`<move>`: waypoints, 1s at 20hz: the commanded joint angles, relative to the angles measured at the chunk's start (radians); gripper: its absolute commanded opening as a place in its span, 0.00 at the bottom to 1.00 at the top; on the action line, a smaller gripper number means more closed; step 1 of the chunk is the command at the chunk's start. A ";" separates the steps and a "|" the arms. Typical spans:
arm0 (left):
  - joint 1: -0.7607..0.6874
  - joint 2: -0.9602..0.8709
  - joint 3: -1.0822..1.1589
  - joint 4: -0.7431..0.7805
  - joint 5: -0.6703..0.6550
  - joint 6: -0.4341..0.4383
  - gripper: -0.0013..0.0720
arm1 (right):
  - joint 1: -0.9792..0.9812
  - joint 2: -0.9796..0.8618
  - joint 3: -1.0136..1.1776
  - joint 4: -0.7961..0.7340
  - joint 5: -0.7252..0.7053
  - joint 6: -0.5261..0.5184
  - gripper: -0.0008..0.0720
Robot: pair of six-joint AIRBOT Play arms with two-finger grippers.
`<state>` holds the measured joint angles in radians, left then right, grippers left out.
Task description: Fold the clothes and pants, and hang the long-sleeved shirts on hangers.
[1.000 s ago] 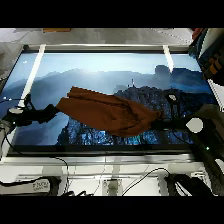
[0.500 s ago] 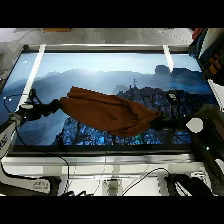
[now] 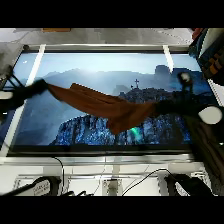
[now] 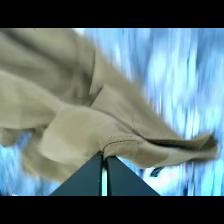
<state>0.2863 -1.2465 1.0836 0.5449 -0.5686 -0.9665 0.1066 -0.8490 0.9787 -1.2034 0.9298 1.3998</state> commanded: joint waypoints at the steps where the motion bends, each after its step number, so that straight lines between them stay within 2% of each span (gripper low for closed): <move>1: 0.004 0.311 0.039 0.000 0.044 0.131 0.04 | 0.000 0.002 0.213 -0.006 -0.005 0.001 0.02; 5: 0.004 0.682 0.039 0.004 0.327 0.288 0.04 | 0.000 0.042 0.435 -0.062 -0.002 0.000 0.02; 7: 0.004 0.820 0.039 0.004 0.454 0.324 0.04 | 0.000 0.091 0.504 -0.076 0.006 0.000 0.02; 9: 0.004 0.928 0.039 0.005 0.524 0.332 0.04 | 0.000 0.153 0.562 -0.076 0.037 0.000 0.02; 12: 0.004 1.031 0.038 0.005 0.528 0.332 0.04 | 0.000 0.252 0.625 -0.077 0.061 0.000 0.02; 16: 0.004 1.038 0.032 0.060 0.494 0.332 0.04 | 0.000 0.309 0.678 -0.085 0.037 0.001 0.02; 18: 0.004 0.986 0.008 0.060 0.382 0.330 0.04 | 0.000 0.269 0.668 -0.089 0.055 0.005 0.02; 20: 0.004 0.890 -0.030 0.060 0.182 0.312 0.04 | 0.000 0.173 0.651 -0.089 0.113 0.033 0.02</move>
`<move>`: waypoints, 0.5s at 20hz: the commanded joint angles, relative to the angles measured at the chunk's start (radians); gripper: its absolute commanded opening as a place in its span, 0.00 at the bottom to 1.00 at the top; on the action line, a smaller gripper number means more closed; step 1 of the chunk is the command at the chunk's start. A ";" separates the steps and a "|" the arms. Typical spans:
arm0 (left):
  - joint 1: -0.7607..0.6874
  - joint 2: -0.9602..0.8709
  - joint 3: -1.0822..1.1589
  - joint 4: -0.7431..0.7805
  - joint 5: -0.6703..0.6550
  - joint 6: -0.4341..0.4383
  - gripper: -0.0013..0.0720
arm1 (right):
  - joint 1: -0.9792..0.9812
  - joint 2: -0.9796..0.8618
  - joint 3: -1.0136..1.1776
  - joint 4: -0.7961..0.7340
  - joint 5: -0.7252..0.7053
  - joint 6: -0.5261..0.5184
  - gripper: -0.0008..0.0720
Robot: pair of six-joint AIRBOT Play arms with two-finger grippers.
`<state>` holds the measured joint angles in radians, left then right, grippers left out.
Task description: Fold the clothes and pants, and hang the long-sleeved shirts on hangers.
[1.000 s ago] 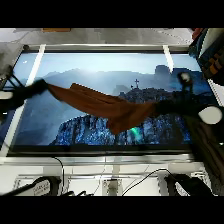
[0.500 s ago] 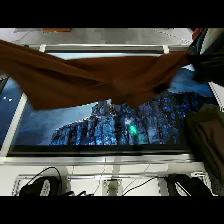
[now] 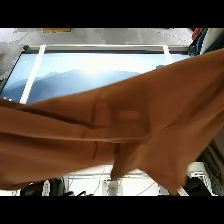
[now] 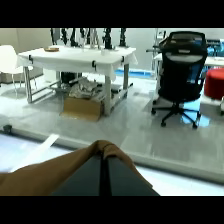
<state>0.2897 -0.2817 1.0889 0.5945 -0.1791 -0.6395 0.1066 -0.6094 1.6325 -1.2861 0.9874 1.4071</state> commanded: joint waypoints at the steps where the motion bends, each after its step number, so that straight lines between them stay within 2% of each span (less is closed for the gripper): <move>1: 0.000 -0.141 -0.057 0.010 -0.324 -0.015 0.04 | 0.000 -0.130 -0.013 -0.004 0.094 0.038 0.02; 3: -0.001 -0.299 -0.097 0.010 -0.486 -0.014 0.04 | 0.000 -0.282 -0.036 -0.003 0.179 0.050 0.03; 4: -0.004 -0.382 -0.111 0.009 -0.520 -0.014 0.04 | 0.000 -0.362 -0.046 -0.001 0.212 0.050 0.03; 7: -0.031 -0.660 -0.121 -0.006 -0.513 -0.014 0.04 | 0.000 -0.622 -0.059 -0.001 0.227 0.050 0.03; 10: -0.097 -0.911 -0.120 -0.005 -0.394 -0.013 0.04 | 0.000 -0.859 -0.059 -0.001 0.123 0.050 0.03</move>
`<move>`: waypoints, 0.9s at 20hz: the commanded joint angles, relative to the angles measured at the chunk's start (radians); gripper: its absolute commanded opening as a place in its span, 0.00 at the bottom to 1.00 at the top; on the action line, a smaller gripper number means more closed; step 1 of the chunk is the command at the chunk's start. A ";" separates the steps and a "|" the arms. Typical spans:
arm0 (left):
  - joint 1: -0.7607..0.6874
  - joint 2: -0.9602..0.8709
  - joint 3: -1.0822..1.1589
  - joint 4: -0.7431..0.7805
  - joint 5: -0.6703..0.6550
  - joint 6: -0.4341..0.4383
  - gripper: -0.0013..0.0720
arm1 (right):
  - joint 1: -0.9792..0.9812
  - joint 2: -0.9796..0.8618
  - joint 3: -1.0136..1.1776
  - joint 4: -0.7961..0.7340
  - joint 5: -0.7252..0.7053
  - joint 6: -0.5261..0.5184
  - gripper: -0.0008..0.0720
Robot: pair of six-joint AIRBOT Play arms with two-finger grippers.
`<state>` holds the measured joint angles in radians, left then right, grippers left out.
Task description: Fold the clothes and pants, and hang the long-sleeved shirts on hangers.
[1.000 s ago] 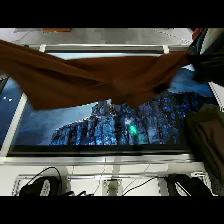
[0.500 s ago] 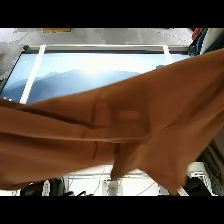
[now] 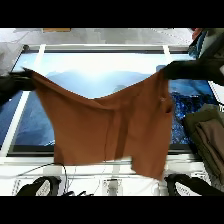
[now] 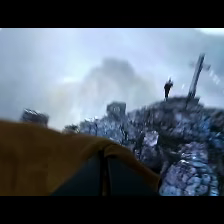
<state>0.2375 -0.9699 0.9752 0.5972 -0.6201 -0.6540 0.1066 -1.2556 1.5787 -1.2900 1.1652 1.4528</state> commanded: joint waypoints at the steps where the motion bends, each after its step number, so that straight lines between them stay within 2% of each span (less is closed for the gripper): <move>1: -0.075 -0.293 -0.005 -0.008 0.127 0.001 0.04 | 0.000 -0.274 -0.005 0.003 -0.113 0.003 0.03; 4: -0.159 -0.426 0.029 -0.008 0.371 0.001 0.04 | 0.000 -0.402 -0.005 0.003 -0.330 0.004 0.03; 8: -0.250 -0.464 0.056 -0.007 0.708 0.001 0.04 | -0.001 -0.440 -0.005 0.002 -0.560 0.051 0.03; 9: -0.262 -0.464 0.056 -0.006 0.762 0.001 0.15 | -0.001 -0.439 -0.003 0.002 -0.577 0.055 0.07; 10: -0.264 -0.462 0.056 -0.006 0.766 0.001 0.57 | -0.006 -0.436 -0.002 -0.002 -0.578 0.056 0.38; 11: -0.264 -0.457 0.056 -0.009 0.741 -0.001 1.00 | -0.017 -0.434 -0.002 -0.005 -0.562 0.066 0.56; 13: -0.251 -0.426 0.056 -0.006 0.619 0.001 1.00 | -0.075 -0.420 0.001 -0.019 -0.451 0.084 0.55; 16: -0.186 -0.336 0.056 0.005 0.356 0.000 0.99 | -0.235 -0.388 0.005 -0.059 -0.177 0.076 0.54; 18: -0.123 -0.266 0.056 0.010 0.172 0.000 0.99 | -0.354 -0.385 0.002 -0.055 0.042 -0.016 0.54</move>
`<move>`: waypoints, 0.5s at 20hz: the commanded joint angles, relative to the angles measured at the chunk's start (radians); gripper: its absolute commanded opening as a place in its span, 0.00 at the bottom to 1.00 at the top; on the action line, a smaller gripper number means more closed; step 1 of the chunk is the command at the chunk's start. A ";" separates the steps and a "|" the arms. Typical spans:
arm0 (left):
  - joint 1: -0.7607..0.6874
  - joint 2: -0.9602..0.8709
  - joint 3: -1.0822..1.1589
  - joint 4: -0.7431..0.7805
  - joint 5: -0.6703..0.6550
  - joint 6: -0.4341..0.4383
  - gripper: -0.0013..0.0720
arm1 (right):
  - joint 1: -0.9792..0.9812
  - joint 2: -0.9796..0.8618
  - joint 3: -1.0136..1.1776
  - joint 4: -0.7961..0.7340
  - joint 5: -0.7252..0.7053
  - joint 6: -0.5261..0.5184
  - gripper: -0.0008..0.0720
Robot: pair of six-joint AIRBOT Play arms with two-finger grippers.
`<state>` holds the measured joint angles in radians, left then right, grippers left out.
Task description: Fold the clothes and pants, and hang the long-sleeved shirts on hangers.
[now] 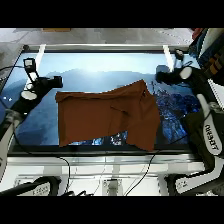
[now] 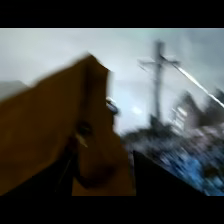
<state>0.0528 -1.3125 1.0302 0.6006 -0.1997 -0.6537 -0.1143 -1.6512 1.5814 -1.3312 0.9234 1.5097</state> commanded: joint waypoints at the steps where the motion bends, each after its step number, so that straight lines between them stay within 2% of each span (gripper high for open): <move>1: 0.095 0.110 0.001 0.025 -0.332 -0.004 0.99 | -0.183 0.009 -0.013 0.002 0.377 -0.132 0.54; 3: 0.165 0.180 0.001 0.126 -0.499 -0.129 0.99 | -0.271 0.005 -0.087 0.116 0.513 -0.264 0.54; 6: 0.256 0.261 0.001 0.445 -0.726 -0.373 0.99 | -0.340 0.003 -0.273 0.333 0.490 -0.373 0.55; 7: 0.277 0.272 0.001 0.538 -0.789 -0.437 0.99 | -0.342 0.002 -0.337 0.356 0.465 -0.399 0.65; 8: 0.297 0.274 0.000 0.595 -0.859 -0.495 0.95 | -0.338 -0.001 -0.388 0.364 0.443 -0.416 0.67; 9: 0.311 0.270 -0.002 0.608 -0.924 -0.511 0.87 | -0.328 -0.007 -0.435 0.370 0.410 -0.440 0.68; 10: 0.319 0.270 -0.014 0.607 -0.977 -0.511 0.86 | -0.317 -0.012 -0.471 0.385 0.379 -0.461 0.67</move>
<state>0.3210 -1.0657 1.0271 1.0515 -0.9405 -1.0340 -0.4232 -1.6543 1.2369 -1.0351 1.3361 1.1461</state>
